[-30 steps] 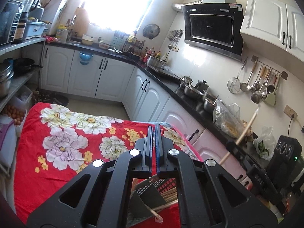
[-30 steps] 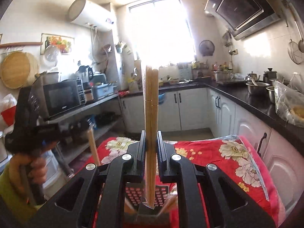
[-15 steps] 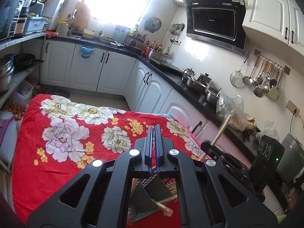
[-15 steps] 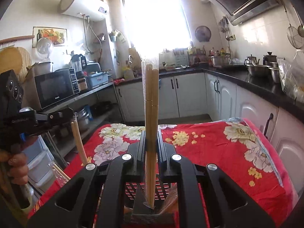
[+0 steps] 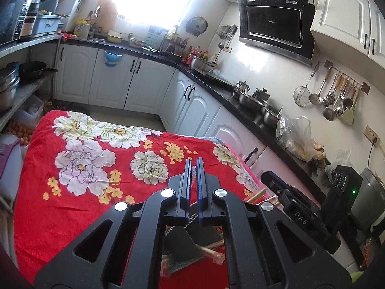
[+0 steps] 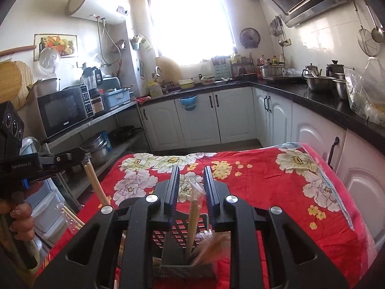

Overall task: Organize utensils
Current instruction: 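Pull both open tools back toward the last wrapped chopsticks on the cloth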

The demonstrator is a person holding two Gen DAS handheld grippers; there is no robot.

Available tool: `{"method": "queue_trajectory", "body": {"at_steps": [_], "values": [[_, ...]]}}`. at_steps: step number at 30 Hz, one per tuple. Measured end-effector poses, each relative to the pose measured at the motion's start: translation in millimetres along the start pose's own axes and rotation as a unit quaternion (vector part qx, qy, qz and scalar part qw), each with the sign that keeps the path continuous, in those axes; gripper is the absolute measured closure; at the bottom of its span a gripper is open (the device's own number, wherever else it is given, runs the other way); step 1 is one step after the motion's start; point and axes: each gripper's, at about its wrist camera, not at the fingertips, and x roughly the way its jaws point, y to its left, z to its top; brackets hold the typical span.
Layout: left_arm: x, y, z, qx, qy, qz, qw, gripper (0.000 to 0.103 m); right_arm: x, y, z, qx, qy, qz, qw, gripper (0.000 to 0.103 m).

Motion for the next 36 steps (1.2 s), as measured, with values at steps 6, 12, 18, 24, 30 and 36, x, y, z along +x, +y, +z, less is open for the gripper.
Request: {"method": "queue_trajectory", "body": {"at_steps": [6, 12, 18, 24, 30, 36], "values": [[-10, -1, -1, -0.003, -0.006, 0.006, 1.0, 0.089, -17, -4, 3, 0.004, -0.005, -0.005, 1.0, 0.073], [-26, -5, -3, -0.003, -0.016, 0.015, 0.9997, 0.068, -36, -7, 4, 0.011, -0.008, -0.01, 1.0, 0.067], [-44, -11, -9, -0.002, -0.024, 0.019, 0.9995, 0.05, -57, -7, 2, 0.011, -0.009, -0.011, 1.0, 0.055], [-63, -20, -20, 0.008, -0.036, 0.025, 0.999, 0.029, -77, -7, -4, 0.014, -0.011, -0.013, 1.0, 0.045], [-76, -30, -38, 0.014, -0.038, 0.026, 0.9989, 0.011, -96, -9, -14, 0.016, -0.012, -0.02, 1.0, 0.034], [-81, -36, -60, 0.013, -0.031, 0.028, 0.999, 0.011, -112, -11, -25, 0.016, -0.007, -0.024, 1.0, 0.027]]}}
